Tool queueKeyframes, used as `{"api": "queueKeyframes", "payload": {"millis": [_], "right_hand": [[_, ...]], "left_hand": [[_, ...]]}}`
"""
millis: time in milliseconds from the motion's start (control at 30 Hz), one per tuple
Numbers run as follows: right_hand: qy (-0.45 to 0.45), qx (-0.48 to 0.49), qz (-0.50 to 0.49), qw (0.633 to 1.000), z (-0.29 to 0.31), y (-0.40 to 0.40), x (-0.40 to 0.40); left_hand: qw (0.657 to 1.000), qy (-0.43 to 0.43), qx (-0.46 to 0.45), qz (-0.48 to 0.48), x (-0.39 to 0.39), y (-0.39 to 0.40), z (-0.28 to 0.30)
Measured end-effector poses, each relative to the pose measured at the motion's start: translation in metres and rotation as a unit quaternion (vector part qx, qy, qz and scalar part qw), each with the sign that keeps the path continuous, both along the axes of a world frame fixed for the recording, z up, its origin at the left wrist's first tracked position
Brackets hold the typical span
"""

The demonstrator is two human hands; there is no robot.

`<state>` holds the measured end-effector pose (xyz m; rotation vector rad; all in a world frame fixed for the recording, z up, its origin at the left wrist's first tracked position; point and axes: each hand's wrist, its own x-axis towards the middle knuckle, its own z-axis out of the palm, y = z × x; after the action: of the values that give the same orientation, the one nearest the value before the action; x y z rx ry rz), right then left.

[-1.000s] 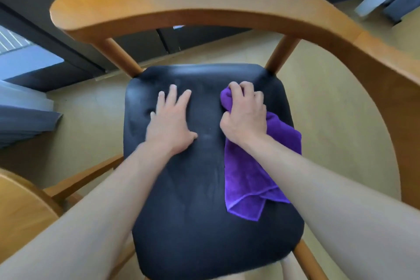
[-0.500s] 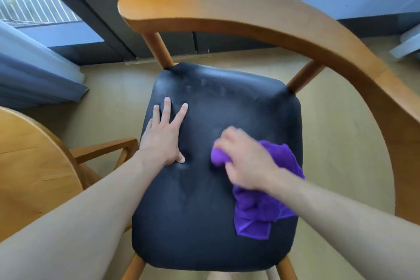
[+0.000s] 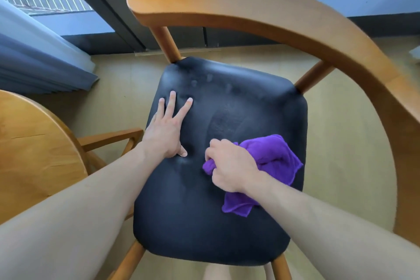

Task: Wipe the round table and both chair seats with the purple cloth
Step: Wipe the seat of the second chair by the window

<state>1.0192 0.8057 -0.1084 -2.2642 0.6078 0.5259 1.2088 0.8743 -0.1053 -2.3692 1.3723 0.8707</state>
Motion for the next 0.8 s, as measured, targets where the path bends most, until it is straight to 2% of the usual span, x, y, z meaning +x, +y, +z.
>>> {"api": "queueKeyframes", "payload": {"millis": [67,100,167,200,233,267,367,500,600,633,700,767,800], "right_hand": [[0.007,0.074,-0.073,0.995,0.003,-0.02,0.006],[-0.024,0.07,-0.148,0.986,0.003,-0.035,0.013],[-0.118,0.031,-0.327,0.937,0.001,-0.063,0.033],[-0.147,0.006,-0.39,0.909,-0.001,-0.072,0.043],[-0.148,-0.016,-0.417,0.897,-0.005,-0.074,0.052],[-0.124,-0.048,-0.398,0.908,-0.008,-0.07,0.058],[-0.058,-0.141,-0.22,0.963,-0.017,-0.022,0.05],[-0.056,-0.035,-0.089,0.994,-0.009,0.035,0.009],[-0.028,0.05,-0.026,0.998,-0.002,0.019,0.002],[-0.028,0.072,-0.052,0.996,0.0,0.008,0.008],[-0.088,0.065,-0.191,0.976,0.004,-0.02,0.027],[-0.179,0.029,-0.349,0.919,0.008,-0.046,0.05],[-0.2,0.014,-0.395,0.896,0.008,-0.056,0.061]], "left_hand": [[1.0,0.001,-0.004,0.006,-0.001,0.001,-0.001],[1.0,0.002,-0.007,0.008,0.0,0.002,-0.003],[1.0,0.006,-0.014,0.013,0.001,0.004,-0.005],[1.0,0.008,-0.019,0.017,0.001,0.004,-0.006],[0.999,0.011,-0.024,0.02,0.002,0.005,-0.007],[0.999,0.013,-0.028,0.022,0.002,0.005,-0.008],[0.999,0.016,-0.033,0.019,0.004,0.005,-0.01],[0.999,0.016,-0.025,0.017,0.006,0.005,-0.012],[1.0,0.017,-0.021,0.016,0.006,0.006,-0.014],[0.999,0.02,-0.023,0.019,0.007,0.006,-0.015],[0.999,0.028,-0.029,0.027,0.007,0.007,-0.015],[0.998,0.041,-0.041,0.038,0.007,0.008,-0.016],[0.996,0.049,-0.052,0.045,0.007,0.01,-0.016]]}}
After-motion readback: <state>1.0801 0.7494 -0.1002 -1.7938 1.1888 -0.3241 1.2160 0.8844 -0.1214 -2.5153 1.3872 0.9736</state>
